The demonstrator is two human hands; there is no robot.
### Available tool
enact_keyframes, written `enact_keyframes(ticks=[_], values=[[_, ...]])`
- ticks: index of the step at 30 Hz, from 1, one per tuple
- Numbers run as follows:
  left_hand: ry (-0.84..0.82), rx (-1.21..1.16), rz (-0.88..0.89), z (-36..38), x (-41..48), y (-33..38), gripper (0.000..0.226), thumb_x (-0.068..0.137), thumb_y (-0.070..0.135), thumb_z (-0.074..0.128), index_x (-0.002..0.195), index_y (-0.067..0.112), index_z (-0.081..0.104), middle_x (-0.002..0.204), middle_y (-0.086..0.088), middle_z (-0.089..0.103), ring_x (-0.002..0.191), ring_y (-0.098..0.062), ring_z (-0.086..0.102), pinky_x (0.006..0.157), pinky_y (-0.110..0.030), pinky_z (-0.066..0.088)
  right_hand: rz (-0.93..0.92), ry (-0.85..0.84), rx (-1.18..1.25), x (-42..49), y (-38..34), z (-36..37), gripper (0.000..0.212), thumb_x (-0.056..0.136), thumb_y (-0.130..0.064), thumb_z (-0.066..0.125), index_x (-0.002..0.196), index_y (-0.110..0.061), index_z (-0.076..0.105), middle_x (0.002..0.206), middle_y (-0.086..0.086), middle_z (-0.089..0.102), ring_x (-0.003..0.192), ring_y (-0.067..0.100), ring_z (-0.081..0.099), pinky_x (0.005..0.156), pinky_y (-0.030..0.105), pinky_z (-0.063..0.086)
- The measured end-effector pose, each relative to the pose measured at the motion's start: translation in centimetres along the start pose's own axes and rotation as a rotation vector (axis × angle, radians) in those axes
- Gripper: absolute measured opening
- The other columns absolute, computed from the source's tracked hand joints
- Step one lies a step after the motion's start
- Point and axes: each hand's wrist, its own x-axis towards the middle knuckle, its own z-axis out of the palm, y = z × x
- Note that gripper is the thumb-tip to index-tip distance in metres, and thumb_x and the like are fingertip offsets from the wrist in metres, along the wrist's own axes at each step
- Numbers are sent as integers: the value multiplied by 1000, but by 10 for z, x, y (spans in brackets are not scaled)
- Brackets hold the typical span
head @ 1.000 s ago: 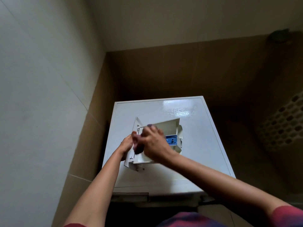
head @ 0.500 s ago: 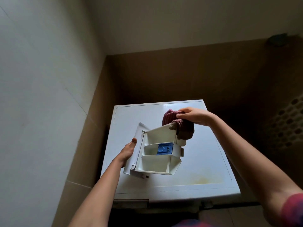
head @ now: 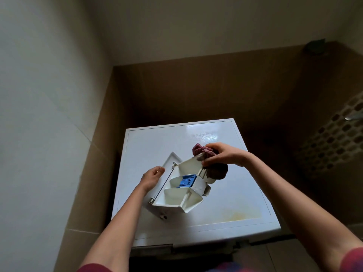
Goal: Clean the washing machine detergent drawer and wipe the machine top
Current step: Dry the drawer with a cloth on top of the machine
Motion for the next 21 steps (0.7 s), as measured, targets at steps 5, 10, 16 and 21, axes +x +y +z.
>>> enact_keyframes(ticks=[5,10,16,21], values=[[94,8,-28,-8,4,2,34,90,39,62,116,17,61,119,-4,61,108,-19,55,87,-27,41,-6,84,-111,6,-11,13,31,73,-36,80,95,-19,64,94,7,68,92,24,67,84,37,57],[-111,97,-22,-35,-3,36,37,93,40,58,120,15,58,124,-6,57,112,-21,54,93,-32,42,39,145,-172,17,-23,24,39,73,-44,77,95,-16,64,94,9,68,91,26,66,79,37,56],[-361,297,-15,-67,-37,90,48,87,62,48,111,23,65,111,7,63,99,-6,59,86,-25,42,122,239,-140,30,-28,37,42,72,-47,76,91,-12,65,87,9,65,81,24,60,64,29,44],[-344,620,112,-75,-62,112,70,68,75,56,115,25,67,115,8,66,106,-10,60,98,-29,45,208,172,-116,25,-29,47,46,73,-47,76,90,-5,66,80,9,61,70,20,57,63,30,44]])
